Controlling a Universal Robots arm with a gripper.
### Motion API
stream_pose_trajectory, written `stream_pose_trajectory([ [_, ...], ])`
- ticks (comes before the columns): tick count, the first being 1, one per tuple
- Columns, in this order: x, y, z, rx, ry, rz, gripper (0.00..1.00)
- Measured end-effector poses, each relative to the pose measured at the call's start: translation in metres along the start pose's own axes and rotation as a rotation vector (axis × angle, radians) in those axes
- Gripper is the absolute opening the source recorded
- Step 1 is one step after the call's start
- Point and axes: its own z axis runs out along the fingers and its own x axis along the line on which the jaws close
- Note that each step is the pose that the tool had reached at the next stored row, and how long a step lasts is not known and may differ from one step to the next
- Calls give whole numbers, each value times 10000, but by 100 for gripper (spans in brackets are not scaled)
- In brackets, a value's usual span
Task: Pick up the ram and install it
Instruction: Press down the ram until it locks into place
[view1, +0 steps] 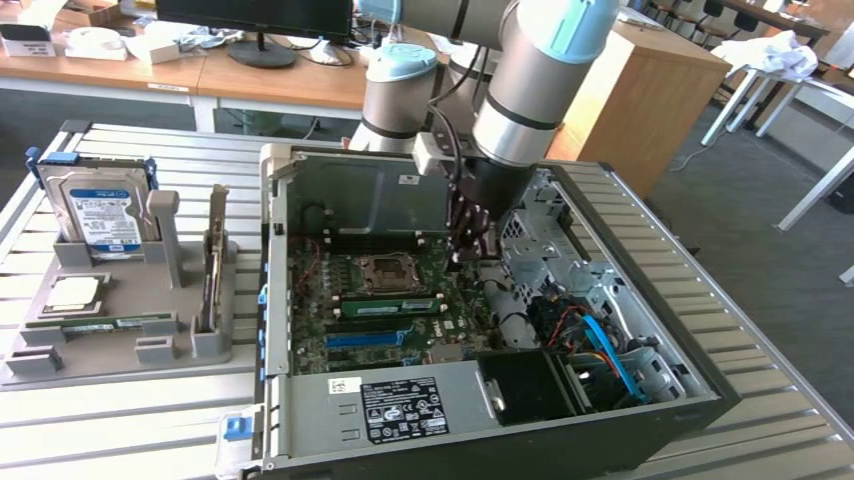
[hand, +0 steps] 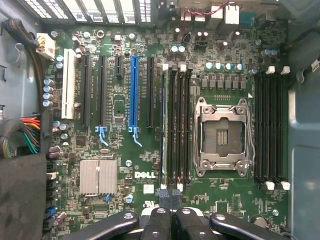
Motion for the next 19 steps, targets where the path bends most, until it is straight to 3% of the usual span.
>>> stream_pose_trajectory([
  [19, 7, -7, 160, 11, 0, 0, 10],
])
